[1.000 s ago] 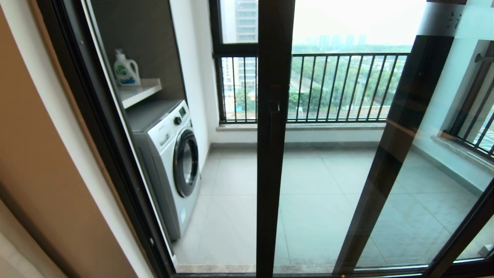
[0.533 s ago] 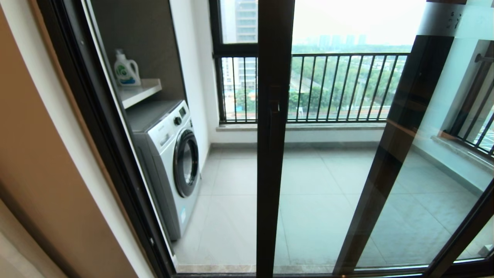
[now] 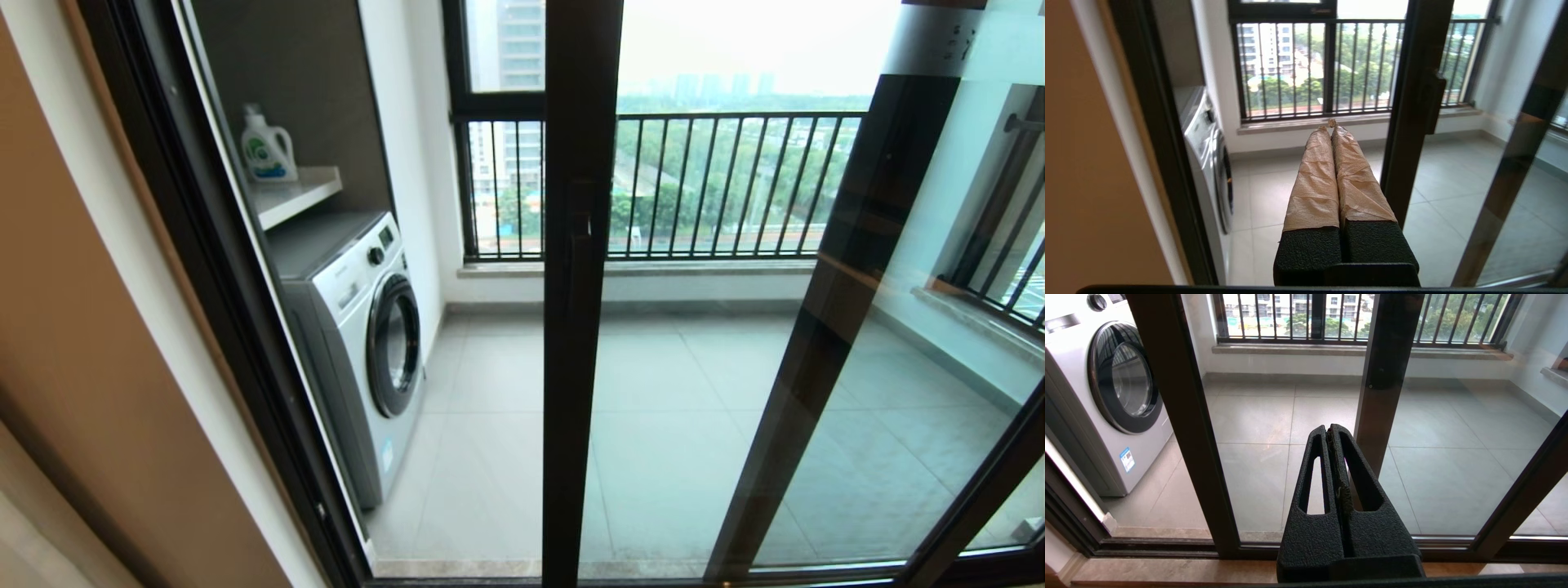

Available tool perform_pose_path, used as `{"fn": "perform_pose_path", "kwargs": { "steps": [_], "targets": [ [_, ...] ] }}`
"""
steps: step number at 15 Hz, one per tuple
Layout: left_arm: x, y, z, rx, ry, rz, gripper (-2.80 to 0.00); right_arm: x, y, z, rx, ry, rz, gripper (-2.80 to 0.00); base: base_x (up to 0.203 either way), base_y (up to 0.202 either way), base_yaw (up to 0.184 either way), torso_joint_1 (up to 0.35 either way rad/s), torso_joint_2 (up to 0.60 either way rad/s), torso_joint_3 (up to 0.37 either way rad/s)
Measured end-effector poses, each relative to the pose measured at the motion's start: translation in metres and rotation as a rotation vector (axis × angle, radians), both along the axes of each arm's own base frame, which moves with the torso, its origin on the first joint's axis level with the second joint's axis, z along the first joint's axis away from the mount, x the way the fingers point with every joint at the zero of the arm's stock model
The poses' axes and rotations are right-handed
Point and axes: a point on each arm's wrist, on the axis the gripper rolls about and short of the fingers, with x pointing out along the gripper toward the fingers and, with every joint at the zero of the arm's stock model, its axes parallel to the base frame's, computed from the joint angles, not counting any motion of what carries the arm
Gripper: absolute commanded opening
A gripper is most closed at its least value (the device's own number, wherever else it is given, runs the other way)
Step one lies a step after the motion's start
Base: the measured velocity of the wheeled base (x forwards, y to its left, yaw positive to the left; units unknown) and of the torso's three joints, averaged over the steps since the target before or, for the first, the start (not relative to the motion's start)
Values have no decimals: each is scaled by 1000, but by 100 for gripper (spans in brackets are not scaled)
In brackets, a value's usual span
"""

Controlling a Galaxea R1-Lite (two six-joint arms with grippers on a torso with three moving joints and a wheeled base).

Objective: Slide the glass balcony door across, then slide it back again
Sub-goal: Close the slid door

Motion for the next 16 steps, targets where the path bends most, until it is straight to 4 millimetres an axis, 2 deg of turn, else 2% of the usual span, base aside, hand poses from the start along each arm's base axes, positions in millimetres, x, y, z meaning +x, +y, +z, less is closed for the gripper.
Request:
{"fn": "perform_pose_path", "kwargs": {
  "steps": [2,4,7,12,14,16],
  "targets": [
    [26,-2,23,58,8,-74,-280,0,0,0,0,0,0,-280,0,0,0,0,0,0],
    [57,-5,37,111,25,-137,-280,0,0,0,0,0,0,-280,0,0,0,0,0,0],
    [111,-19,39,145,74,-258,-280,0,0,0,0,0,0,-280,0,0,0,0,0,0],
    [204,-76,28,199,82,-447,-280,0,0,0,0,0,0,-280,0,0,0,0,0,0],
    [237,-102,25,204,85,-496,-280,0,0,0,0,1,0,-280,0,0,0,0,0,0],
    [259,-136,26,200,70,-570,-280,0,0,0,0,1,0,-280,0,0,0,0,0,0]
  ]
}}
